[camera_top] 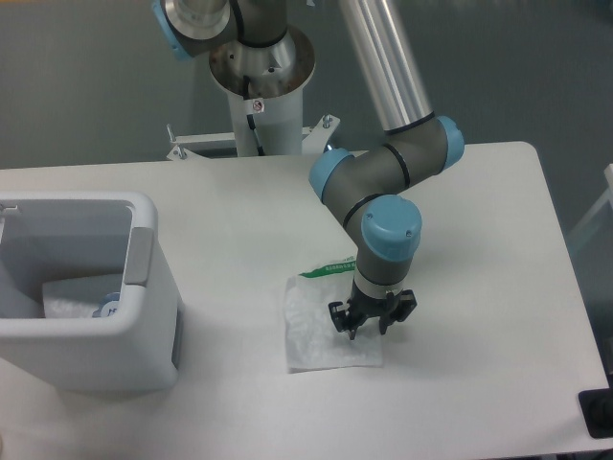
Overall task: Place the trash in the trash can
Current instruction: 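Lower the gripper onto the bag and pinch it closed, then lift the bag and carry it over the trash bin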
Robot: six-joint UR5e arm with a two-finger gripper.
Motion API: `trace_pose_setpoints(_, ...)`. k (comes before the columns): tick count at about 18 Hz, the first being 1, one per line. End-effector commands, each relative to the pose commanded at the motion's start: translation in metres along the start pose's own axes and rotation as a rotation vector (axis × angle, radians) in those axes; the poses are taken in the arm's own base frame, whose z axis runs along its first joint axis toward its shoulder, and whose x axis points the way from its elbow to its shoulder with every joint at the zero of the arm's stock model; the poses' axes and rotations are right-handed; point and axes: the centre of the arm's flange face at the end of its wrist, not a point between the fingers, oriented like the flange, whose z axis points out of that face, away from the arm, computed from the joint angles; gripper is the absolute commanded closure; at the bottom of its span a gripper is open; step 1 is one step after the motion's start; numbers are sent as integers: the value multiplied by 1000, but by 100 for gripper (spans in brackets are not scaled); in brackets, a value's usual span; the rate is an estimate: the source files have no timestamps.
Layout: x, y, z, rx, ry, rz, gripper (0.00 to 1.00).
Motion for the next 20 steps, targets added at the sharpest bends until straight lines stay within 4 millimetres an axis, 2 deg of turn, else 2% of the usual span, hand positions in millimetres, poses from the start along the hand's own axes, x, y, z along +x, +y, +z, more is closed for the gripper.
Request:
trace_pose_setpoints(2,1,0,-3,3,-1,0,82)
trace_pose_setpoints(6,12,3,-2,-4,8,4,98)
trace_pose_setpoints(10,15,7,-10,0,10,-8,100)
trace_pose_setpoints(14,19,9,-28,12,8,-33,100)
trace_pose_setpoints(15,19,8,-36,24,5,-33,100)
trace_pose_setpoints(17,24,8,-67,70,-8,-46,100)
trace_pose_setpoints(19,35,6,-117,155,-19,-65,100)
trace_pose_setpoints(20,37,6,-136,189,-14,-76,100)
